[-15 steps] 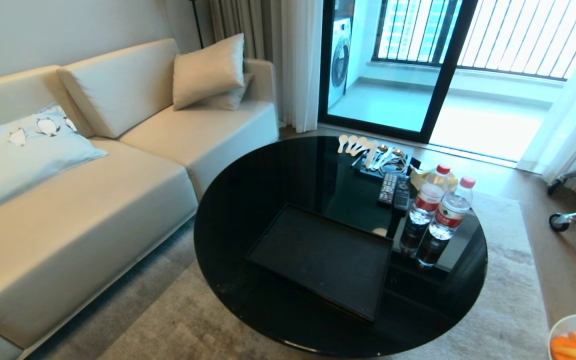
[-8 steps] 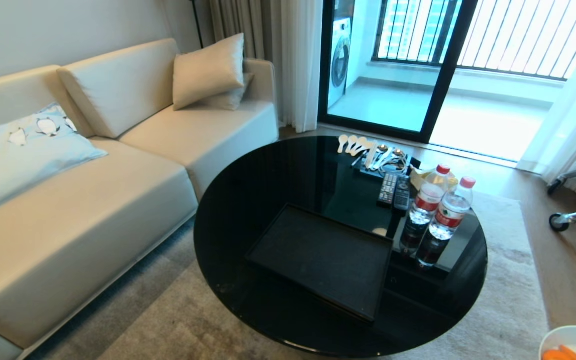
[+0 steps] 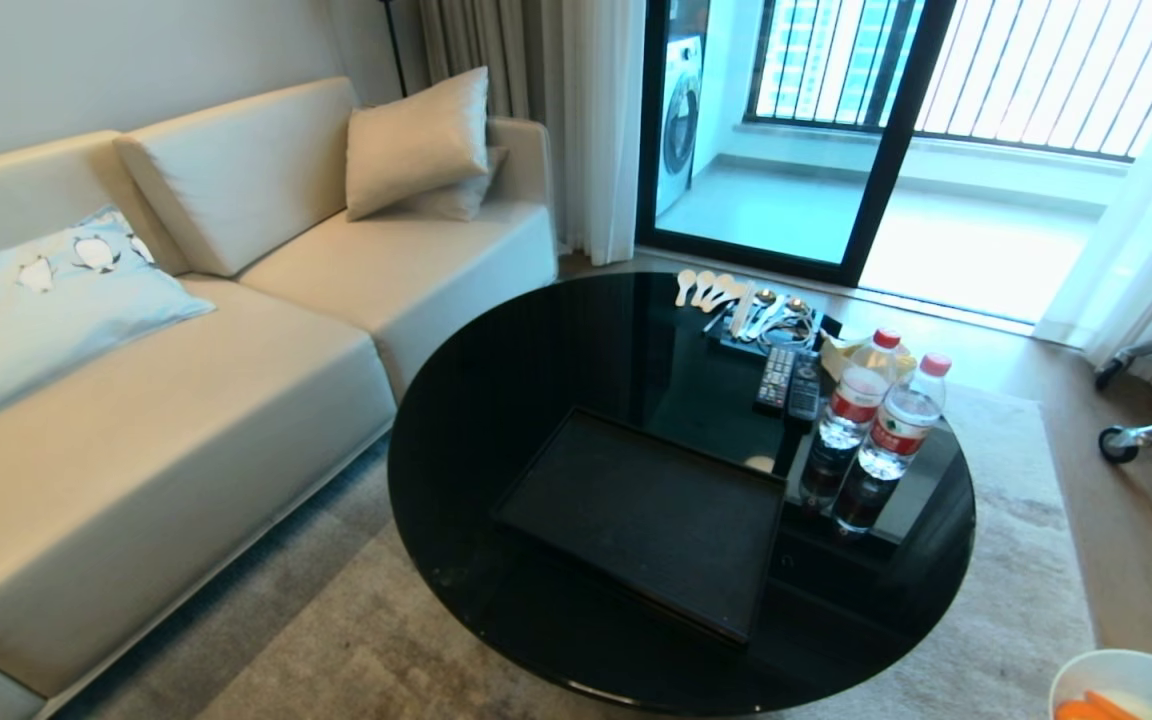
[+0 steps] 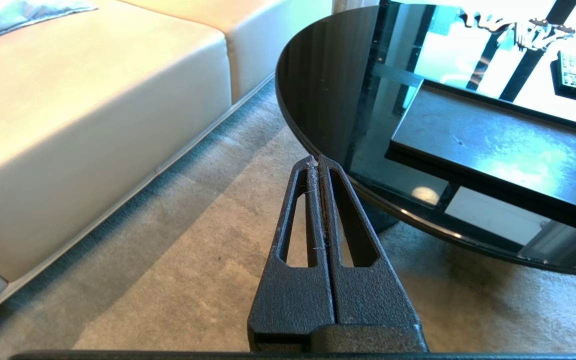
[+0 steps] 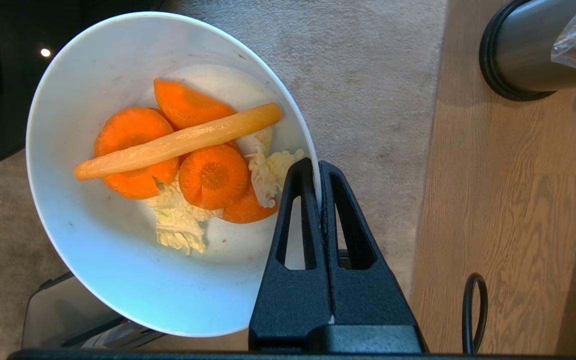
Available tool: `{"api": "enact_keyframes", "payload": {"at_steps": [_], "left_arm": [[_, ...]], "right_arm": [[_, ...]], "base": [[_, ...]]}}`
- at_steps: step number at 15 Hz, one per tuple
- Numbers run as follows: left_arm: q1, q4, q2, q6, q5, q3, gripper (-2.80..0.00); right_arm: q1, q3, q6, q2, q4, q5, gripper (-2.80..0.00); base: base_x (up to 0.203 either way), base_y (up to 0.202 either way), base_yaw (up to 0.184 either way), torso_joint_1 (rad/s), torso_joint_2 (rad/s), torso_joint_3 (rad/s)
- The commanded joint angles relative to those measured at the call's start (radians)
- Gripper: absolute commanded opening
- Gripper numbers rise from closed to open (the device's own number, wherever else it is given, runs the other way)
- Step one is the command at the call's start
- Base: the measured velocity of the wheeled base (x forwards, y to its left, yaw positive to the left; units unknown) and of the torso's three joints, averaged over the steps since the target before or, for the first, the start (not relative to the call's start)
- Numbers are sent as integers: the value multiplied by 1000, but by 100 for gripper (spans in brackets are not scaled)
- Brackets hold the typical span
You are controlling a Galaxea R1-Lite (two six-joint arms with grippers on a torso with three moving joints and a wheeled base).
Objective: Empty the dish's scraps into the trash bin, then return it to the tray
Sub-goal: Move the bowl over the trash can
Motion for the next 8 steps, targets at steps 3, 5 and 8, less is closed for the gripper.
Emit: {"api": "enact_keyframes", "payload": {"at_steps": [3,5,8], "left_arm": [[0,0,0,-1,1,0,-280],[0,0,0,-1,1,0,-280],[0,0,0,-1,1,0,-280]], "right_arm": [[1,2,2,15,12,0,-280],[0,5,7,20,12,1,-280],[6,9,8,20,13,1,-280]], "base": [[0,0,0,0,0,0],[0,0,0,0,0,0],[0,0,0,0,0,0]]}}
